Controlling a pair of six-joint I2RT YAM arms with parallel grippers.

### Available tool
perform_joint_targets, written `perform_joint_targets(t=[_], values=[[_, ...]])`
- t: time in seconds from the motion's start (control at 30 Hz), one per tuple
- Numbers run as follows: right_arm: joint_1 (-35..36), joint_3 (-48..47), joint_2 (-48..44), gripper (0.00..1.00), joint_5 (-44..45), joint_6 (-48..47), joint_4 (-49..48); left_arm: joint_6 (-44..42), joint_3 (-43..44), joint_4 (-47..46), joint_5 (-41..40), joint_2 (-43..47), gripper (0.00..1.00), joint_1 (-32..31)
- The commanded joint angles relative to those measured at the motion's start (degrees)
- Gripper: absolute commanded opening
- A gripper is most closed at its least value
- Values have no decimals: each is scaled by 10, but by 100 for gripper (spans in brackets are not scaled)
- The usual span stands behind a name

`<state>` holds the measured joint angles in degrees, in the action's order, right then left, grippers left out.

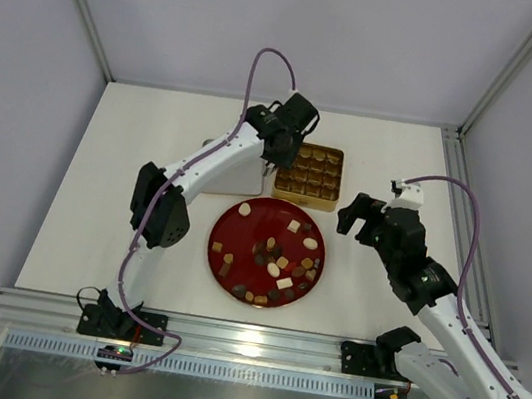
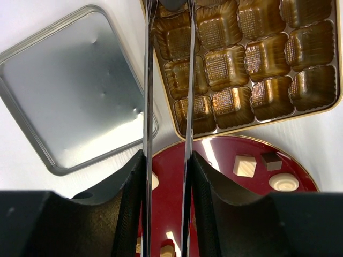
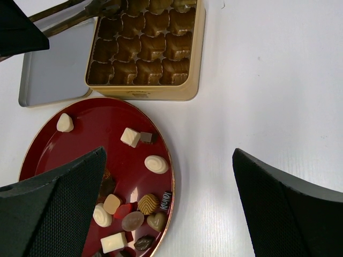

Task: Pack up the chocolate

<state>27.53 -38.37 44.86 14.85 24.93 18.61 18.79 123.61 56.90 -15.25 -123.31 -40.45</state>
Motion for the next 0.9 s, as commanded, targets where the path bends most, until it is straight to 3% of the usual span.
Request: perform_joint_targets(t=[0.0,0.53,0.87], values=[[1,-28,-9,100,10,-9,-5,-13,32,-10,-11,2,38,4],[1,-35,-10,100,9,-10,-1,-8,41,11,0,32,39,5],[1,-29,-17,100,3,-6,-2,18,-100,-8,27,165,38,-16]])
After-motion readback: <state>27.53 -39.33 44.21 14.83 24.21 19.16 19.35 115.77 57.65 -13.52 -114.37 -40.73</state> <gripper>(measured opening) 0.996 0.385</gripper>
